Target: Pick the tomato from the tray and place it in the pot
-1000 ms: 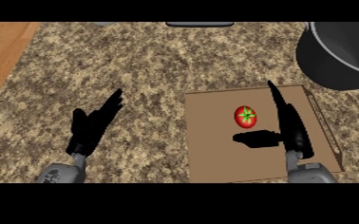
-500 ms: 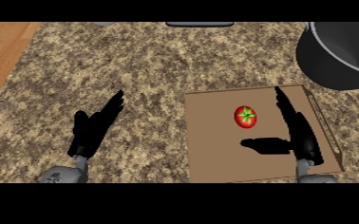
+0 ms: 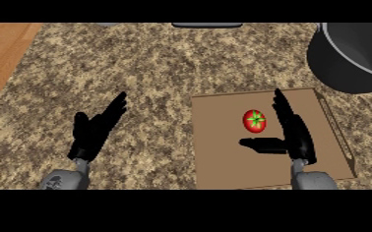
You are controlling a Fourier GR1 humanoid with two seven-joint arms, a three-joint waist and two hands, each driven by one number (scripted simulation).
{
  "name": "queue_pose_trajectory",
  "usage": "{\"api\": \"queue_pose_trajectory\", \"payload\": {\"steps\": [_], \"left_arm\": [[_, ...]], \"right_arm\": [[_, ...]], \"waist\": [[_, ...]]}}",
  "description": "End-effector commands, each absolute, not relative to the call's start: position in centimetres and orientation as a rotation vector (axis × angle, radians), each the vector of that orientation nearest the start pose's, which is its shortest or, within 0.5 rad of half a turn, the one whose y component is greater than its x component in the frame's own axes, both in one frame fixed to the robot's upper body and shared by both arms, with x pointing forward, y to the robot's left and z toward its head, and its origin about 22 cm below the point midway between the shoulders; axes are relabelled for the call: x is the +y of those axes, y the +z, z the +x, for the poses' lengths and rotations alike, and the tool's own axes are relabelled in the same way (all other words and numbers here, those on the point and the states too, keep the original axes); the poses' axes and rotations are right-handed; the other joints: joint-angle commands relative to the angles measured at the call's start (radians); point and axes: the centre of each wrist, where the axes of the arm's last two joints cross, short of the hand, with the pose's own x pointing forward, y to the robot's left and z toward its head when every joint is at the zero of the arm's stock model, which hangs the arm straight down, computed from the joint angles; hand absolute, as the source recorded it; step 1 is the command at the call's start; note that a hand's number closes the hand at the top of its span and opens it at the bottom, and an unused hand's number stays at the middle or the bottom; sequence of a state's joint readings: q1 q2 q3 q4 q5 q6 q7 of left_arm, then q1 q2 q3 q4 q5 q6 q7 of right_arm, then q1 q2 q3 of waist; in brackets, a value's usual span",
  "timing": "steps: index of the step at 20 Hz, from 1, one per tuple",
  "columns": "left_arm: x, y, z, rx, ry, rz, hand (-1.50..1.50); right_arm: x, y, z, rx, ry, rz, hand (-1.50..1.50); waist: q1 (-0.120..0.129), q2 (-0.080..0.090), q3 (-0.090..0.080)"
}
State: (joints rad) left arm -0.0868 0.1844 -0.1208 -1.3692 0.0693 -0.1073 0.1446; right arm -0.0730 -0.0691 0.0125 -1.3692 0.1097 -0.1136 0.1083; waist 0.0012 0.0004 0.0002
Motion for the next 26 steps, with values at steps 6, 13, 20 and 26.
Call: {"api": "queue_pose_trajectory", "payload": {"steps": [6,13,20,26], "left_arm": [[25.3,-0.9,26.8,-1.296,-0.288,-0.06,0.0],[23.2,-2.7,26.1,-1.277,-0.267,-0.05,0.0],[24.0,-2.5,25.4,-1.285,-0.281,-0.042,0.0],[24.9,-2.6,25.4,-1.284,-0.239,-0.039,0.0]], "right_arm": [[-23.6,-7.4,27.8,-1.343,0.009,-0.127,-1.5],[-21.9,-10.1,25.3,-1.394,0.105,-0.135,1.5],[-28.5,-11.5,22.7,-1.476,0.035,-0.14,1.5],[-48.7,-2.5,19.4,-1.583,0.011,-0.304,1.5]], "waist": [[0.005,0.001,0.0],[0.005,0.002,0.001],[0.004,0.002,0.001],[-0.034,0.011,0.01]]}}
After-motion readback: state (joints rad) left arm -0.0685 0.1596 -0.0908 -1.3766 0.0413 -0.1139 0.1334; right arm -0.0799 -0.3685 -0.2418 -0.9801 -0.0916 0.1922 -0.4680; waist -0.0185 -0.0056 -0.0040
